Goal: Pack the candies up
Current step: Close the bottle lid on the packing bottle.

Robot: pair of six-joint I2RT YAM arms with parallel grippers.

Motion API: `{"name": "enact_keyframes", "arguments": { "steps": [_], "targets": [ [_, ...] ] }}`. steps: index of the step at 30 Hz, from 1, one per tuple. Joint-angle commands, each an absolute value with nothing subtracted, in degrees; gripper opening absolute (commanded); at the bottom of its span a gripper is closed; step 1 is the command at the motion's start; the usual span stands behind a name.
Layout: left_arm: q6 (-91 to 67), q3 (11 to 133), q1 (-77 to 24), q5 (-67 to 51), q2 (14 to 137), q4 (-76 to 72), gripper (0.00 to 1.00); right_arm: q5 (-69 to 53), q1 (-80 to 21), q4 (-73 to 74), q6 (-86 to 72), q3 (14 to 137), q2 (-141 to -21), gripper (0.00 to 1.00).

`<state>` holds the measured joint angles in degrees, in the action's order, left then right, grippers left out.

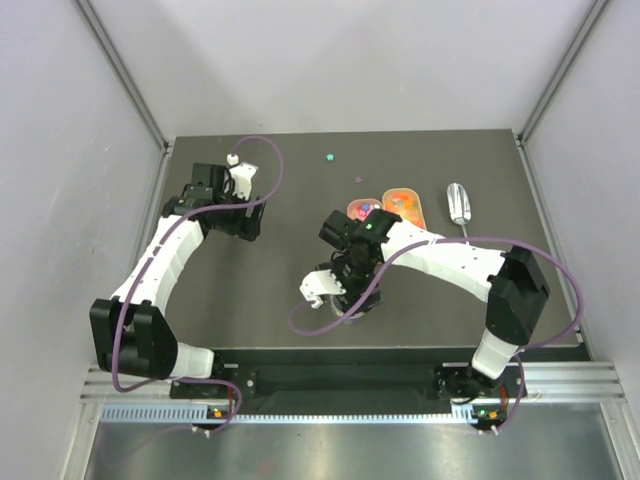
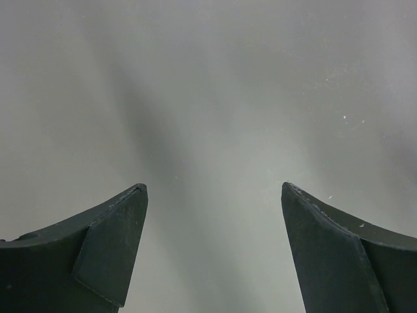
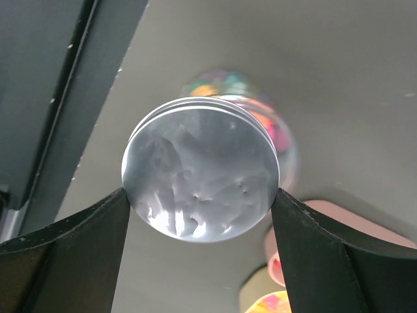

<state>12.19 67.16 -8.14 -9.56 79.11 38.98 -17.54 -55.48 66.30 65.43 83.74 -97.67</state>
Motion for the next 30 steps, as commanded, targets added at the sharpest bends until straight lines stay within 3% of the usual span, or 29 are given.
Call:
{"name": "enact_keyframes", "arguments": {
  "steps": [1,30],
  "targets": [
    [12.6,67.5,-7.8,-10.6,77.3,36.7,0.88,-15.7,-56.0,67.0,63.9,82.0,-94.3,0.75],
    [11.2,66.7,-6.2,-13.9,76.9,36.7,0.88,-15.5,-56.0,63.5,61.7,85.4,-98.7,0.76]
  ]
}}
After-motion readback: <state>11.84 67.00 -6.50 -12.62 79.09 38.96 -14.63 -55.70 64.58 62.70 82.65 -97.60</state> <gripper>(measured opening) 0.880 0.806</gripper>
